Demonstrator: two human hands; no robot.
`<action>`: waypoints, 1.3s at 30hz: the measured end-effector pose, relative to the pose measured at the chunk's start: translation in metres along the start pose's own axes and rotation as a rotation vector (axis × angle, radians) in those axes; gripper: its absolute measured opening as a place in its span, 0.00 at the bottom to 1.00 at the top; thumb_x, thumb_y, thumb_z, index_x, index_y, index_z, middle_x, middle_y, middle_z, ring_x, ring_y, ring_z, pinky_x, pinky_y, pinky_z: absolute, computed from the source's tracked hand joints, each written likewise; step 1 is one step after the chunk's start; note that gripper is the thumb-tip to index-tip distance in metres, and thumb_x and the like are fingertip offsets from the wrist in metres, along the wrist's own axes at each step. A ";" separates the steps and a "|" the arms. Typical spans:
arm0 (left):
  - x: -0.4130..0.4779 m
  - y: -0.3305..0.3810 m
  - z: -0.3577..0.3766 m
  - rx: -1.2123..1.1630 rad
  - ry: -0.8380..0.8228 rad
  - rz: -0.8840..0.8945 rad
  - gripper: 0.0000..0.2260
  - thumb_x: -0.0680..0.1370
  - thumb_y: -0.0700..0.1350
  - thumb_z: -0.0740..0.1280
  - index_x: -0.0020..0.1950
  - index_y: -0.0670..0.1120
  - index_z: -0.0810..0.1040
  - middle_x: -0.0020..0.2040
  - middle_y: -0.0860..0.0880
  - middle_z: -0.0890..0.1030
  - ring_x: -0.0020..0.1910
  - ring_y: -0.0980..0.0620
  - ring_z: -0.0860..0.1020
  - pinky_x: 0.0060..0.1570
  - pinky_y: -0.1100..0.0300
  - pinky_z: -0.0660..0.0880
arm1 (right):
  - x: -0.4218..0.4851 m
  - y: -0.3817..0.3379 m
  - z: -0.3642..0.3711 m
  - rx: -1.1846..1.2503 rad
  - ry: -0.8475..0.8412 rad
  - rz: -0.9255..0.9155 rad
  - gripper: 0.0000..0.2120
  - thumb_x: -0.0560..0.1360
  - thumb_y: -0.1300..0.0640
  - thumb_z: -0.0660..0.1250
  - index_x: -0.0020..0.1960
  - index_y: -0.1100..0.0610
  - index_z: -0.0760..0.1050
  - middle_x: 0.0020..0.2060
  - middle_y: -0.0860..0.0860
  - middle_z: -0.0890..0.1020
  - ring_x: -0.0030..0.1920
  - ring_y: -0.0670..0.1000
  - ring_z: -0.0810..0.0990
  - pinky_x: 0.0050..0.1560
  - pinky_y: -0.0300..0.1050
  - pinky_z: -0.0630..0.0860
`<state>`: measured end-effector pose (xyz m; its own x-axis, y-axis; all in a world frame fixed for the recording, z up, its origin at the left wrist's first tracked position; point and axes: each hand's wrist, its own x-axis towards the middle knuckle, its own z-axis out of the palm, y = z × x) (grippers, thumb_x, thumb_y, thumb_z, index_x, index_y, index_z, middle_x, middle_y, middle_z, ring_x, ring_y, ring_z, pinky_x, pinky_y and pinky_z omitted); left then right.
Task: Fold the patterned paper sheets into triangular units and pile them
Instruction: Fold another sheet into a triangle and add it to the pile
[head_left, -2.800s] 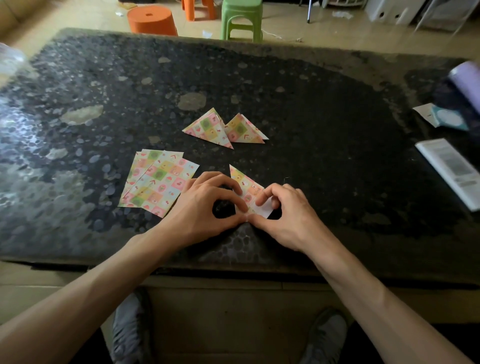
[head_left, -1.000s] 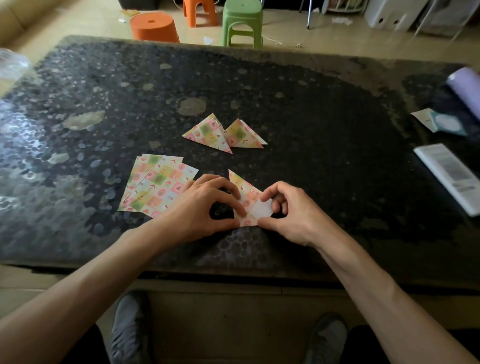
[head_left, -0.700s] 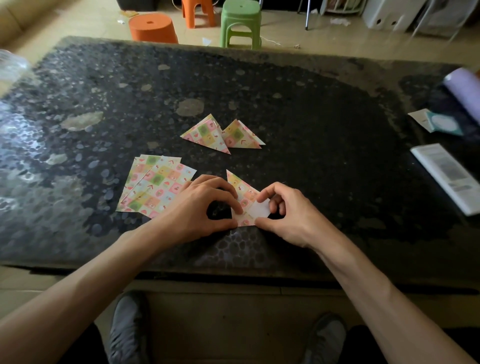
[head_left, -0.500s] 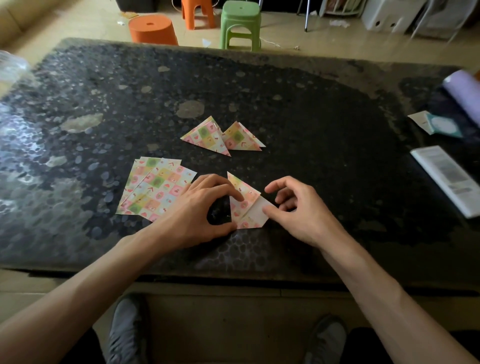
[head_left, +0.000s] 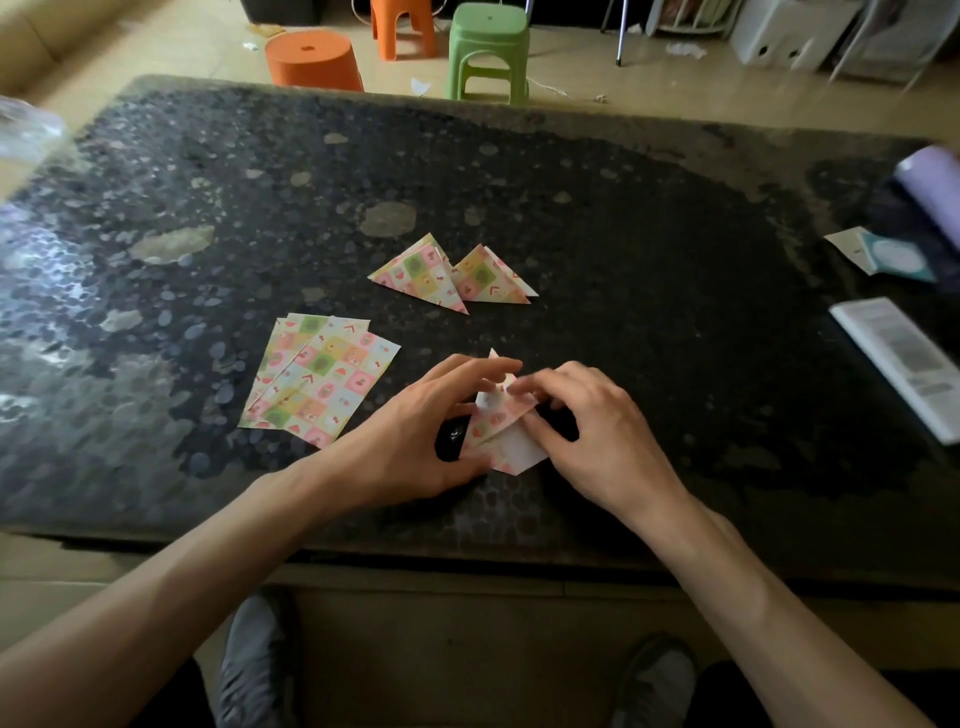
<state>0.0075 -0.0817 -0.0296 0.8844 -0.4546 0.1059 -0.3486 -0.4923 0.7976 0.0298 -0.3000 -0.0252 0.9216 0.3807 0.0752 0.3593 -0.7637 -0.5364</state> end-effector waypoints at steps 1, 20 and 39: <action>0.000 0.000 0.001 -0.040 0.023 -0.013 0.37 0.74 0.40 0.78 0.79 0.53 0.66 0.70 0.53 0.71 0.72 0.55 0.73 0.65 0.58 0.77 | 0.000 0.000 0.000 -0.001 0.009 -0.026 0.09 0.81 0.50 0.69 0.61 0.45 0.81 0.51 0.41 0.78 0.55 0.40 0.74 0.53 0.36 0.73; -0.008 0.000 0.012 0.179 0.358 -0.105 0.45 0.76 0.33 0.71 0.83 0.59 0.51 0.74 0.54 0.59 0.71 0.60 0.68 0.59 0.61 0.79 | -0.008 -0.005 0.001 0.081 -0.133 -0.083 0.21 0.76 0.50 0.75 0.62 0.39 0.68 0.57 0.36 0.74 0.60 0.36 0.73 0.59 0.38 0.76; -0.017 -0.016 -0.024 0.329 -0.081 0.085 0.11 0.78 0.54 0.71 0.59 0.56 0.83 0.59 0.59 0.81 0.58 0.59 0.80 0.56 0.55 0.79 | -0.010 -0.005 -0.002 -0.053 -0.257 -0.262 0.20 0.72 0.35 0.74 0.61 0.37 0.77 0.59 0.39 0.71 0.60 0.42 0.67 0.61 0.46 0.70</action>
<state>0.0053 -0.0486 -0.0301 0.8249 -0.5553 0.1058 -0.5130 -0.6569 0.5525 0.0188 -0.3011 -0.0221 0.7330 0.6801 -0.0134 0.5911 -0.6466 -0.4822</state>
